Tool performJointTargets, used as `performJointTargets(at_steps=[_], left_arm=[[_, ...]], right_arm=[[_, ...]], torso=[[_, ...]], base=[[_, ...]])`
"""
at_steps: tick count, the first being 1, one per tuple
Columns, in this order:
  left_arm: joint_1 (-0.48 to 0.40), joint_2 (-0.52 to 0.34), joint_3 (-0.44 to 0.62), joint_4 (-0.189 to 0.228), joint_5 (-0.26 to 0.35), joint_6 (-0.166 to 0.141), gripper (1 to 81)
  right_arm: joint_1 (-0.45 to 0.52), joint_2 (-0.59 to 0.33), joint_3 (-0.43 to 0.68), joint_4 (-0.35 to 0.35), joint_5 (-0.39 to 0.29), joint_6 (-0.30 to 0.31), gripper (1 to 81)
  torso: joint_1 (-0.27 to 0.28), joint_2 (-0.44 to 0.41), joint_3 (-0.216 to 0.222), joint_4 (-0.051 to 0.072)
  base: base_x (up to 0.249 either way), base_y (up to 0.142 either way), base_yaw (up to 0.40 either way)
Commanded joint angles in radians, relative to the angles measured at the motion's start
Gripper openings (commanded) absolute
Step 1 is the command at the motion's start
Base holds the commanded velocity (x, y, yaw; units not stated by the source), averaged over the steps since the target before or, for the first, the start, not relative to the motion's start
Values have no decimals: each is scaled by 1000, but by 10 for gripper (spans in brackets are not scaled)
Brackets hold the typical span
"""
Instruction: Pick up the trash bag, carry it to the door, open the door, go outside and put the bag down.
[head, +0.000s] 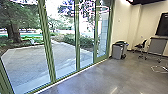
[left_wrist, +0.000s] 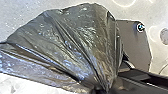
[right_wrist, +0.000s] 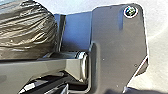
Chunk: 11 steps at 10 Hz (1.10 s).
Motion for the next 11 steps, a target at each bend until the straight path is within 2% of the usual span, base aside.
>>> performJointTargets(at_steps=[1, 11], left_arm=[[-74, 3, 1, 1, 65, 8, 10], [-75, 1, 1, 1, 65, 8, 10]], right_arm=[[46, 3, 5, 7, -49, -1, 811], [50, 4, 5, 4, -50, -1, 811]], torso=[[0, 0, 0, 0], [0, 0, 0, 0]], base=[[146, 0, 0], [143, -68, 0]])
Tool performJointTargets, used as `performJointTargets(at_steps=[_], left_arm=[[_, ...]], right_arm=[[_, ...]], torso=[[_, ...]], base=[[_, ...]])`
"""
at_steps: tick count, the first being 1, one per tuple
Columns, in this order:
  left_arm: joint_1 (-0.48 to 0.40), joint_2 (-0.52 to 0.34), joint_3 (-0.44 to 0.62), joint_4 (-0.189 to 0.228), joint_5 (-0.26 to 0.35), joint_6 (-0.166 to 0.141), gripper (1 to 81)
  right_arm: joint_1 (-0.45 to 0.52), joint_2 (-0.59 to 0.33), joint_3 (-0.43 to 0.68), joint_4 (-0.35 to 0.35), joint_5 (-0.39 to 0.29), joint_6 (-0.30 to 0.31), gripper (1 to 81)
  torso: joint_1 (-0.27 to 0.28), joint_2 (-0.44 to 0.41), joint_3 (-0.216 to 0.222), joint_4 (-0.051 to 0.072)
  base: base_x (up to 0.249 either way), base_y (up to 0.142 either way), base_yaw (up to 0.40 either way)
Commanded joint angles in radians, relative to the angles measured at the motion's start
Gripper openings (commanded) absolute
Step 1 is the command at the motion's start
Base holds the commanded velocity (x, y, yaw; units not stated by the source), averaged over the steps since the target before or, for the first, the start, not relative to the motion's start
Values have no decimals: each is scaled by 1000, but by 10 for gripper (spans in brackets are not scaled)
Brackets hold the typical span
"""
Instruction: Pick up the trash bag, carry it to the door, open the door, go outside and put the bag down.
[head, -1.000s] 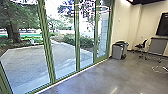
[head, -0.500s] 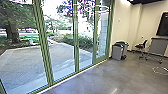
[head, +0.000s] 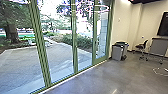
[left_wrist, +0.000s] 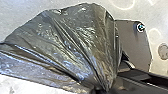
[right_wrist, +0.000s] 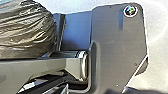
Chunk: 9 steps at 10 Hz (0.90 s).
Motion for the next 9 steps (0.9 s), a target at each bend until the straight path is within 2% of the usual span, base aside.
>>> performJointTargets(at_steps=[1, 8, 9], left_arm=[[-74, 1, 0, 1, 65, 8, 10], [-74, 1, -1, 1, 65, 8, 10], [-75, 3, 0, 1, 65, 8, 10]], right_arm=[[52, 4, 5, 5, -50, -1, 811], [51, 4, 7, 4, -50, -1, 811], [54, 4, 7, 4, -52, -1, 811]], torso=[[0, 0, 0, 0], [0, 0, 0, 0], [0, 0, 54, -86]], base=[[143, -68, 0], [144, -68, 0], [143, -68, 0]])
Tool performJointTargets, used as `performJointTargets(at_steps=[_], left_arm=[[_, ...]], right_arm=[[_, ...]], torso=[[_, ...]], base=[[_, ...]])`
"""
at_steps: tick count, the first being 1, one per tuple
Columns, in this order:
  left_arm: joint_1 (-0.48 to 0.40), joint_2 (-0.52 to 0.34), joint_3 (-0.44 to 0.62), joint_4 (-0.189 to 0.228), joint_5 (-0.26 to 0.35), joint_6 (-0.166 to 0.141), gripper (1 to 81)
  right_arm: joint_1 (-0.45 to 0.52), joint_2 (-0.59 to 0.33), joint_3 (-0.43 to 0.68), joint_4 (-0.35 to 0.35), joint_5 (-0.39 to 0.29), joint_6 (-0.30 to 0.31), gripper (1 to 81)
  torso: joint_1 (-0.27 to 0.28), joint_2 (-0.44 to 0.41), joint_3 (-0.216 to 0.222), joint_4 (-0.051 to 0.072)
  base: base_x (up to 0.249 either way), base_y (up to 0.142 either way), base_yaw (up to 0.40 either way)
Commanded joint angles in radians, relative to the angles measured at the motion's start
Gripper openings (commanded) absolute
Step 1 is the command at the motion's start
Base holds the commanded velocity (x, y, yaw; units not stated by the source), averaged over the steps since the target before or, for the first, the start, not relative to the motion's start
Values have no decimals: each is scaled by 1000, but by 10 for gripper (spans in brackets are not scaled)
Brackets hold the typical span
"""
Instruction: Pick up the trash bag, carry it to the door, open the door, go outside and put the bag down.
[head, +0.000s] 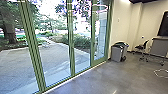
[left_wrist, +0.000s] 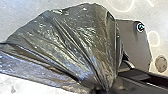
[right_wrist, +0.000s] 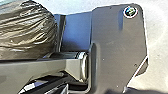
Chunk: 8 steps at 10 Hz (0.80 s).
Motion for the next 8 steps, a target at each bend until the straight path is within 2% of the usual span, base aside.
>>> performJointTargets(at_steps=[1, 2, 3, 4, 5, 6, 7, 8], left_arm=[[-76, 3, -1, 1, 63, 8, 10], [-76, 3, 0, 1, 63, 8, 10], [-74, 1, -1, 1, 63, 8, 10], [-74, 3, -1, 1, 63, 8, 10], [-76, 1, 0, 1, 63, 8, 10], [-76, 0, -1, 1, 63, 8, 10], [-74, 1, -1, 1, 63, 8, 10], [-74, 1, 0, 1, 63, 8, 10]], right_arm=[[52, 4, 5, 4, -51, 0, 811], [52, 4, 5, 4, -51, 0, 811], [52, 4, 5, 4, -51, 0, 811], [52, 4, 5, 4, -51, 0, 811], [50, 4, 5, 2, -51, -2, 811], [50, 4, 5, 2, -51, -2, 811], [50, 4, 6, 2, -51, -2, 811], [51, 4, 7, 2, -51, -2, 811]], torso=[[0, 0, 53, -84], [0, 0, 63, -100], [0, 0, 78, -130], [0, 0, 40, -73], [0, 0, 47, -98], [-1, 0, 31, -109], [-1, 0, -29, -109], [-1, -1, -47, -109]], base=[[143, -68, 0], [144, -68, 0], [144, -68, 0], [144, -68, 0], [144, -68, 0], [144, -68, 0], [144, -68, 0], [144, -68, 0]])
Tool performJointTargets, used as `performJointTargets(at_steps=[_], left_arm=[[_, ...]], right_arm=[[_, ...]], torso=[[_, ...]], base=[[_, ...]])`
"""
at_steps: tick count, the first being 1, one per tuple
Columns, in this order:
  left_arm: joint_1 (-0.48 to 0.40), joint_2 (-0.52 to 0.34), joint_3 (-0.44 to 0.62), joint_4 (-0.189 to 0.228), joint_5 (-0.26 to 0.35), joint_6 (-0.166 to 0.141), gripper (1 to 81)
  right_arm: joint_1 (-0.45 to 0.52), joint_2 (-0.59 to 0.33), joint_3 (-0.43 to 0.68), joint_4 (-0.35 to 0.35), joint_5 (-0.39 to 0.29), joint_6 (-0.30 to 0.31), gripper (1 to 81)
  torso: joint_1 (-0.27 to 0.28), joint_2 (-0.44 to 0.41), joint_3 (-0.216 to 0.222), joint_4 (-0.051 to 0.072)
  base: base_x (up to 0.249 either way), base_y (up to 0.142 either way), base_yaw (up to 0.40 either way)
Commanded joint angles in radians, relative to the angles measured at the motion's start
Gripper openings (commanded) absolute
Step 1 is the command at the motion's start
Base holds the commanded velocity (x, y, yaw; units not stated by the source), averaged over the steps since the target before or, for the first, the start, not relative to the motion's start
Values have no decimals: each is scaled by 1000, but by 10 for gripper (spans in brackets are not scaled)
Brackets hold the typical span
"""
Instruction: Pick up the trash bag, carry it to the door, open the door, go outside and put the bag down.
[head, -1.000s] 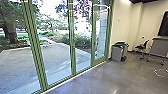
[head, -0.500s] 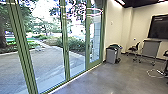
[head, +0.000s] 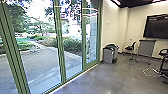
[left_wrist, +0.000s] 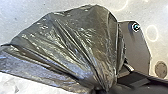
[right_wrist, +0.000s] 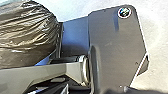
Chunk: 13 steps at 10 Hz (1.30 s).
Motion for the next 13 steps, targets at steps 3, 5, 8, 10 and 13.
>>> performJointTargets(at_steps=[3, 5, 8, 10, 13], left_arm=[[-80, -1, -1, 1, 65, 8, 10], [-80, -1, -1, 1, 66, 8, 10], [-80, -1, -1, 1, 65, 8, 10], [-80, -1, 0, 1, 65, 8, 10], [-80, -1, 0, 1, 65, 8, 10]], right_arm=[[54, 4, 6, 2, -50, -2, 811], [54, 4, 6, 2, -50, -2, 811], [52, 4, 8, 2, -49, -2, 811], [54, 4, 8, 2, -49, -2, 811], [52, 6, 9, 4, -49, -2, 811]], torso=[[0, 0, -63, 0], [1, 1, -95, 0], [1, 1, -102, 0], [1, 1, -102, 0], [1, 1, -102, 0]], base=[[143, -68, 0], [144, -68, 0], [144, -68, 0], [143, -68, 0], [144, -68, 0]])
